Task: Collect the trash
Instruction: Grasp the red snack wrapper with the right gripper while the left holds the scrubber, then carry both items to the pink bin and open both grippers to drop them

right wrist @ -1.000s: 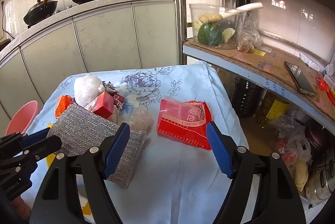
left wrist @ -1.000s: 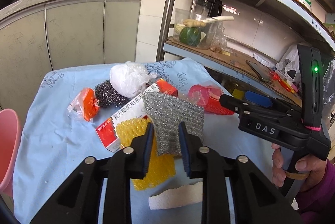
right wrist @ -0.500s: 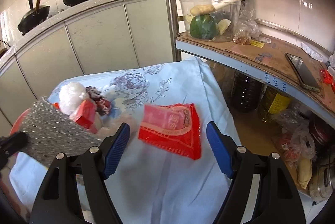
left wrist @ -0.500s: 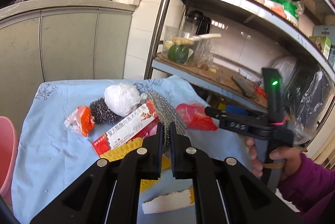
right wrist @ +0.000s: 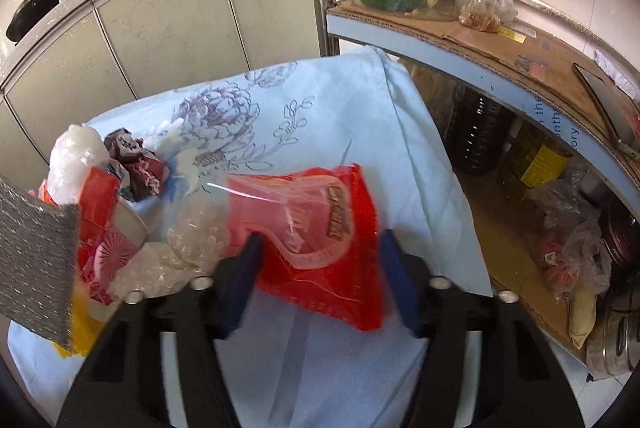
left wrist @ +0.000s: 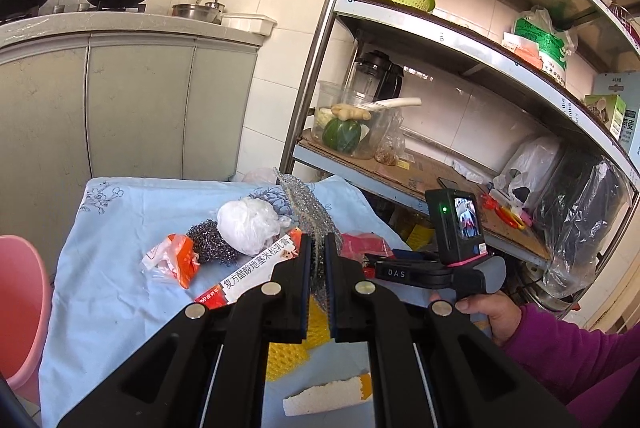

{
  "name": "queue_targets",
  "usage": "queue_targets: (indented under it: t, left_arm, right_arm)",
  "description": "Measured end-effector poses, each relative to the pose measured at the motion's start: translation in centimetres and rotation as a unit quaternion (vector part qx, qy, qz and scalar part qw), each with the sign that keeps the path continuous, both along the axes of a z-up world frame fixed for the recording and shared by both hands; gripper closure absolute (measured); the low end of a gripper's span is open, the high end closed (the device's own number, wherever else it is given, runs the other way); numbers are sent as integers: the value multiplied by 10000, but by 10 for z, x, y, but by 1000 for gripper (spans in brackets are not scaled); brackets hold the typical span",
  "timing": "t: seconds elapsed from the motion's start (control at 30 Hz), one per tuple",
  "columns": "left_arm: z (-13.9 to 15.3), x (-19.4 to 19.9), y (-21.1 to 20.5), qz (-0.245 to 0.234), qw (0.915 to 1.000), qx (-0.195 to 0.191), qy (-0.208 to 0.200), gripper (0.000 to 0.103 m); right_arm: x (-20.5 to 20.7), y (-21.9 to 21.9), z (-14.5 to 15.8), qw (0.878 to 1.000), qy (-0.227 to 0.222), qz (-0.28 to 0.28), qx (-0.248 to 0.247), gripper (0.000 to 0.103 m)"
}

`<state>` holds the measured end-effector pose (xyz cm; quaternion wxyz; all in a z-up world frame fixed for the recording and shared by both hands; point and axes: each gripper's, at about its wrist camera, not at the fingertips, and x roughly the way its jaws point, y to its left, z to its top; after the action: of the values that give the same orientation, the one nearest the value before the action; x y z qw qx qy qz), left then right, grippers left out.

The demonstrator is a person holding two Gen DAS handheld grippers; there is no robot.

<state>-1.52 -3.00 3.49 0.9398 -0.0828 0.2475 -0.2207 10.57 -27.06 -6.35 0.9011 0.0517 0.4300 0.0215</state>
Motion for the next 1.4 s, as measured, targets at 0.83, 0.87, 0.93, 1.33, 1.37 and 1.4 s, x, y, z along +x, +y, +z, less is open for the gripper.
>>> queue_targets:
  t: [0.83,0.87,0.93,1.33,1.37,1.4]
  left_arm:
    - [24,-27,80,1327,9897,-264,-475,97]
    - [25,-31,87,1466,9877,-219,-506,97]
    - [27,-39,101,1701,9837,-162,-558,97]
    - [22,-86,199,3230,9434,343,-665,97]
    - [19,-88,208,3344,9397,362,-620,97]
    - [16,-90,215,3435,9367,371,-573,97]
  right_arm:
    - [-29,112,97,9819,-1204,1461,66,88]
    - [-28,127,98,9789,-1217,1639,57,88]
    - [-27,151,100,9735,-1231,1926,56,88]
    - [-41,293,105,9304,-1296,3428,21,88]
    - [-43,304,103,9271,-1275,3523,-11,88]
    - [-45,313,101,9238,-1249,3620,-28,88]
